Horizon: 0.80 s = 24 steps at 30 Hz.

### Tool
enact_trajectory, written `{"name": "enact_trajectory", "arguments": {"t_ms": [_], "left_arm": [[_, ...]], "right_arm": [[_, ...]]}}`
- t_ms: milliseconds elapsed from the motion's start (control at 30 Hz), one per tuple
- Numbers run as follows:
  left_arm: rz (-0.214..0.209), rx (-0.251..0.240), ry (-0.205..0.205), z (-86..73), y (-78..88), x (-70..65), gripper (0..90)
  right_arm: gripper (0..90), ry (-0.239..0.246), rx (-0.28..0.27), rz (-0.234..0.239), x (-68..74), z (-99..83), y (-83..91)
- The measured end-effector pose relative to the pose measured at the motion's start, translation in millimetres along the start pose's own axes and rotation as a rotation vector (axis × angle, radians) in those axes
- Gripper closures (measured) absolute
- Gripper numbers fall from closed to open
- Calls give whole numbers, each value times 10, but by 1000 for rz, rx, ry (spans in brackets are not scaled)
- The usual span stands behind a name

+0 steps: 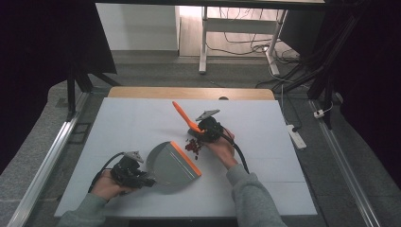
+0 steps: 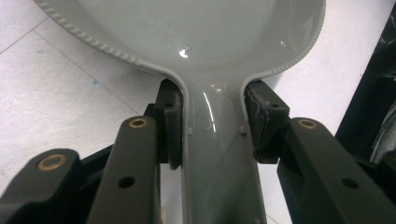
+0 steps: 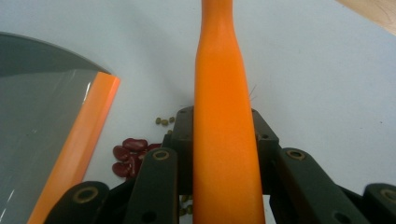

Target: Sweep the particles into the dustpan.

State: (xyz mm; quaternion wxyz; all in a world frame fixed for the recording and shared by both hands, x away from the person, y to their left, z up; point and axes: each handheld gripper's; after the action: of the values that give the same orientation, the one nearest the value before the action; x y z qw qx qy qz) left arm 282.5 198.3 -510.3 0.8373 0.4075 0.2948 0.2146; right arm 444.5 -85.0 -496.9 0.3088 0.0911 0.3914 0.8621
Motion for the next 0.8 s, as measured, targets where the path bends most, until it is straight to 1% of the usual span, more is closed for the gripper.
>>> {"name": "enact_trajectory", "arguments": {"t_ms": [33, 267, 467, 700, 800], "left_arm": [[-1, 1, -2, 0, 1, 3, 616], [-4, 2, -1, 0, 1, 5, 615], [-4, 3, 1, 1, -1, 3, 616], [-7, 3, 3, 2, -4, 5, 616], [-7, 4, 3, 2, -4, 5, 615]], "right_arm": [[708, -5, 3, 3, 15, 2, 1], [708, 5, 0, 10, 62, 6, -5], [708, 6, -6, 35, 109, -5, 4], [708, 27, -13, 55, 191, -5, 3], [708, 27, -18, 67, 229, -7, 3]]}}
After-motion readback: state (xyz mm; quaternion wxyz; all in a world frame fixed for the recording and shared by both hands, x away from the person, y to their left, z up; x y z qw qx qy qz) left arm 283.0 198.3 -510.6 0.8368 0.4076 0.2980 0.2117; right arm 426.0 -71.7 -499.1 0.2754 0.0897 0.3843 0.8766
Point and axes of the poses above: each handheld gripper's, and its own axes: y roughly backward along the jaws, z roughly out of its top, x roughly to its left
